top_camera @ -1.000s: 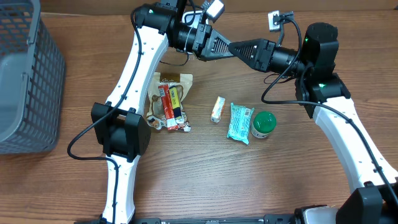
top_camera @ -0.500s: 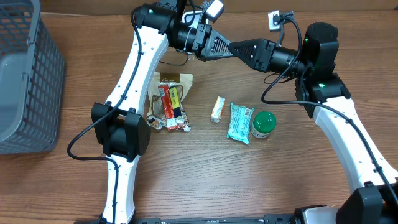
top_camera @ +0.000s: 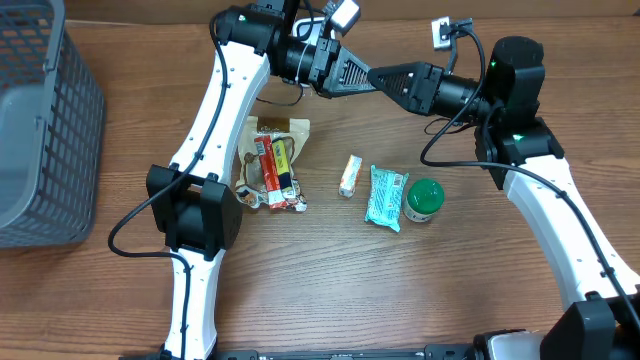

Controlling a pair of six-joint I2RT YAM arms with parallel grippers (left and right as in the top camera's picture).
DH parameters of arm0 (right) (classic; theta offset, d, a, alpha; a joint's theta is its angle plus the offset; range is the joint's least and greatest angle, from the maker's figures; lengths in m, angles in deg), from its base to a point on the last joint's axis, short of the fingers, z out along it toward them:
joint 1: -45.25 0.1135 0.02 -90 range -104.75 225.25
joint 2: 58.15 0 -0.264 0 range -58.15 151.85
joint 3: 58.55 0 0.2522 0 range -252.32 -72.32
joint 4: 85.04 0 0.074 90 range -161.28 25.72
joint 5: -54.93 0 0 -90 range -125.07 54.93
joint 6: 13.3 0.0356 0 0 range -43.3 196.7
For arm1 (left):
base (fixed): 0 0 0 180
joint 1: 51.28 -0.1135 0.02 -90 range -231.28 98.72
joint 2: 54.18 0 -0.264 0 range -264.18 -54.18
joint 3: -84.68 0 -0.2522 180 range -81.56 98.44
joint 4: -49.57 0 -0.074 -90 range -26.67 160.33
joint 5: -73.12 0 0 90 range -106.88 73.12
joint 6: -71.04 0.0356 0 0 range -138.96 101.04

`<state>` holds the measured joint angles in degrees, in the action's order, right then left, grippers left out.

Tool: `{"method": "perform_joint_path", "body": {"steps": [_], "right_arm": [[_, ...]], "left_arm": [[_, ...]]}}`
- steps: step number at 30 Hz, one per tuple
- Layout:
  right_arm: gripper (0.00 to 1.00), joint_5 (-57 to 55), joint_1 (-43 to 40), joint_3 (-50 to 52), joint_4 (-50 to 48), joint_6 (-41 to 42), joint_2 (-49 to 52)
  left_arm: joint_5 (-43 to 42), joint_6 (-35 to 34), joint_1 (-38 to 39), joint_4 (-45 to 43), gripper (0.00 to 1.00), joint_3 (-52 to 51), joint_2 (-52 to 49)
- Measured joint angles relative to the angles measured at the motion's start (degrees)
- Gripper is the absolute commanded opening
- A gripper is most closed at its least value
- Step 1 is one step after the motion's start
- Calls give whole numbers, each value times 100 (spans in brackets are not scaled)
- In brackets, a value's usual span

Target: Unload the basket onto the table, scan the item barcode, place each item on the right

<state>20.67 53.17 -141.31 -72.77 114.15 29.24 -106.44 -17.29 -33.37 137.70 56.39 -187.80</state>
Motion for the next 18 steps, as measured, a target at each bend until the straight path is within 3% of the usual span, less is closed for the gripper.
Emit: {"method": "perform_joint_path", "body": {"steps": [10, 13, 18], "right_arm": [[100, -695, 7, 0, 260, -197, 0], [98, -973, -4, 0, 361, -295, 0], [80, -1298, -184, -4, 992, -448, 0]], "left_arm": [[245, -354, -72, -896, 5, 0, 0], [992, -990, -173, -1130, 4, 0, 0], [2791, -1985, -433, -1117, 4, 0, 0]]}}
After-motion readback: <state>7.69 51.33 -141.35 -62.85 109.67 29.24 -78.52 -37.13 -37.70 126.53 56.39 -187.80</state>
